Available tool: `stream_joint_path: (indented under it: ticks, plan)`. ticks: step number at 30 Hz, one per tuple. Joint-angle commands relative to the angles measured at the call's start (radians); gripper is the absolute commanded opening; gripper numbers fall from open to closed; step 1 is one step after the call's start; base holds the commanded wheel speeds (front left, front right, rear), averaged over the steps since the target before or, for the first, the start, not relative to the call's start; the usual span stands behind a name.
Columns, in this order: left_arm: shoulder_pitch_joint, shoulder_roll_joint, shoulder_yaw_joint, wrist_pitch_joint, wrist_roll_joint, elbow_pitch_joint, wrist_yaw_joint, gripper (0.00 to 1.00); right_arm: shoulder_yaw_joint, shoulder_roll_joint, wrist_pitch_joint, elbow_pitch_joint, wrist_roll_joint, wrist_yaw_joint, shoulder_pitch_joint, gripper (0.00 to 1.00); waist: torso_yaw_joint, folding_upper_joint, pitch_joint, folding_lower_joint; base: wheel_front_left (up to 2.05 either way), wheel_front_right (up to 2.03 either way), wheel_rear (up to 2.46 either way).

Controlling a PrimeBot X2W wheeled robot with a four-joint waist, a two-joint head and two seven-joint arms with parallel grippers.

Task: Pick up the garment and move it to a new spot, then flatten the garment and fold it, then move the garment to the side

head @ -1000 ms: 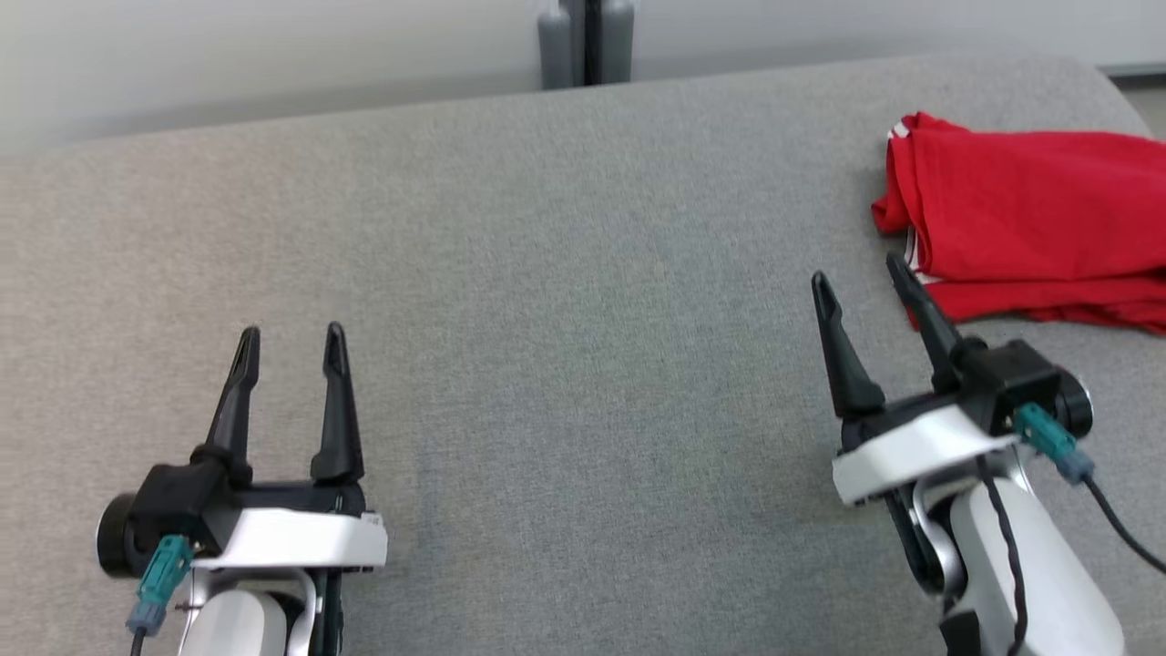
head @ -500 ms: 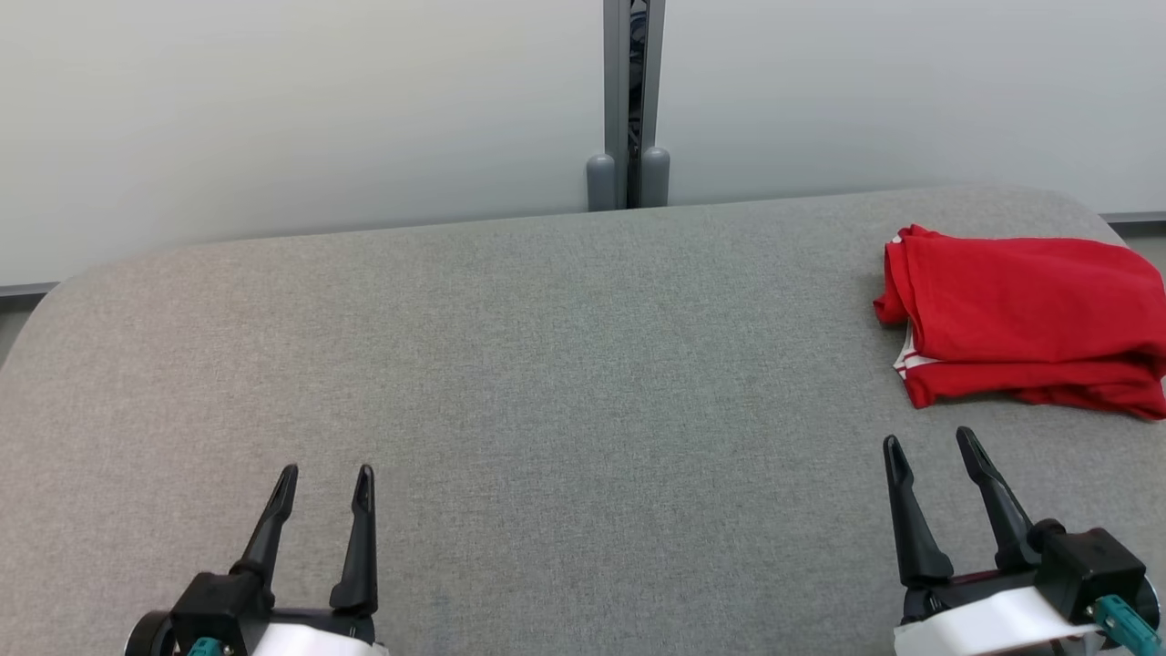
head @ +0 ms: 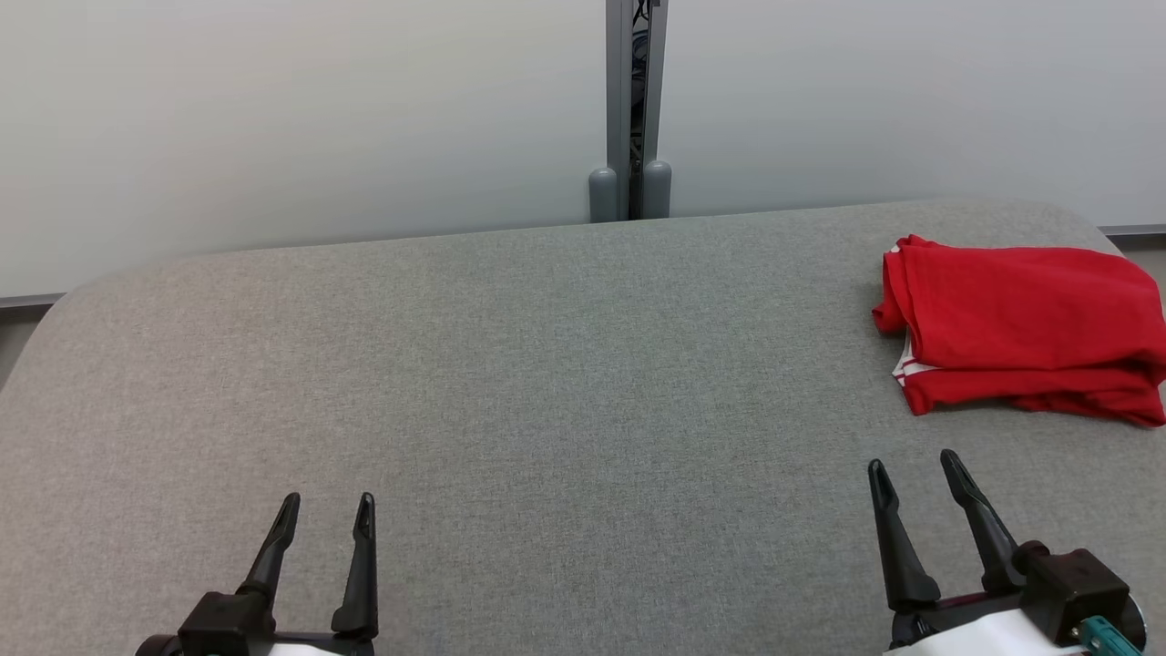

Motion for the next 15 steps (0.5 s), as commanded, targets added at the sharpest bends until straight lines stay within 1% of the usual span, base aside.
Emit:
stream_joint_path:
  ticks: [1, 5, 15]
  plan:
    - [0.0, -0.001, 0.0, 0.001, 0.005, 0.003, 0.003, 0.0, 0.003, 0.0, 0.001, 0.004, 0.001, 0.0, 0.001, 0.0, 0.001, -0.0001, 0.001, 0.0, 0.0, 0.0, 0.0]
    - [0.016, -0.008, -0.002, 0.008, 0.0, 0.042, 0.003, 0.0, 0.011, 0.004, 0.004, 0.04, 0.006, 0.0, 0.021, 0.0, 0.001, -0.0001, 0.001, 0.0, 0.0, 0.0, 0.0]
    - [-0.008, -0.007, 0.029, 0.053, -0.176, 0.044, -0.009, 0.0, 0.0, -0.005, 0.042, 0.06, 0.19, 0.0, -0.011, 0.0, 0.004, -0.0001, 0.003, 0.0, 0.0, 0.0, 0.0]
